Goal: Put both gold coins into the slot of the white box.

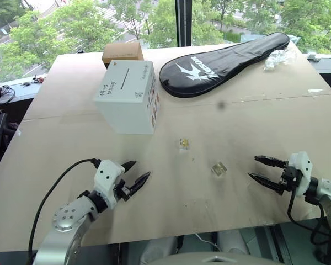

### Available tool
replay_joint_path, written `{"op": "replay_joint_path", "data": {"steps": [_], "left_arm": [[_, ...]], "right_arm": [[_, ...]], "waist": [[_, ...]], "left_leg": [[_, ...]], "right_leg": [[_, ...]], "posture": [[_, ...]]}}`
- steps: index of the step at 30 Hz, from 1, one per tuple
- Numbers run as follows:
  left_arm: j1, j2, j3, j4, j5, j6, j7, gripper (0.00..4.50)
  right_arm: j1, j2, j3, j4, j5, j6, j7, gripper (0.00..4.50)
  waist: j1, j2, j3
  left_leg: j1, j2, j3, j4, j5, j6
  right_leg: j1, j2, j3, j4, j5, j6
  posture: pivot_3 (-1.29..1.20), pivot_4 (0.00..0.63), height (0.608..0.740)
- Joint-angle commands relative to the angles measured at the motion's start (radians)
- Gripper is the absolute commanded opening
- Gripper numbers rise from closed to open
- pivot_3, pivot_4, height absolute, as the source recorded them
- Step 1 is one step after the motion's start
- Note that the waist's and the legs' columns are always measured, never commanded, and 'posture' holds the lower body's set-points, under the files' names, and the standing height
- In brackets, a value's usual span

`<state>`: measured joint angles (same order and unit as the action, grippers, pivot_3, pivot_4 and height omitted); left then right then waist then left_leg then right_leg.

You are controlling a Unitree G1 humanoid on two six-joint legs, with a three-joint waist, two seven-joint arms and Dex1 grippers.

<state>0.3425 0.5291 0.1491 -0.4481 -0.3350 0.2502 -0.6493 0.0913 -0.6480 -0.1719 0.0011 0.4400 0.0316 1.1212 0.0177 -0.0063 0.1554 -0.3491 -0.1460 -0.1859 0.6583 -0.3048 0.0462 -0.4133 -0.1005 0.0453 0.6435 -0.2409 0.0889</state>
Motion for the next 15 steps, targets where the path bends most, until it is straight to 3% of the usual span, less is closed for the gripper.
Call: {"op": "replay_joint_path", "data": {"steps": [1,15], "left_arm": [[0.010,0.011,0.021,-0.008,0.000,-0.023,-0.009,3.13],[0.014,0.008,0.032,-0.010,-0.011,-0.054,-0.034,3.13]], "right_arm": [[0.002,-0.014,-0.015,-0.015,0.005,-0.020,0.010,3.35],[0.013,0.006,-0.007,-0.038,0.013,-0.016,0.005,3.35]], "waist": [[0.000,0.000,0.000],[0.000,0.000,0.000]], "left_leg": [[0.000,0.000,0.000,0.000,0.000,0.000],[0.000,0.000,0.000,0.000,0.000,0.000]], "right_leg": [[0.000,0.000,0.000,0.000,0.000,0.000],[0.000,0.000,0.000,0.000,0.000,0.000]], "posture": [[0.00,0.150,0.740],[0.00,0.150,0.740]]}}
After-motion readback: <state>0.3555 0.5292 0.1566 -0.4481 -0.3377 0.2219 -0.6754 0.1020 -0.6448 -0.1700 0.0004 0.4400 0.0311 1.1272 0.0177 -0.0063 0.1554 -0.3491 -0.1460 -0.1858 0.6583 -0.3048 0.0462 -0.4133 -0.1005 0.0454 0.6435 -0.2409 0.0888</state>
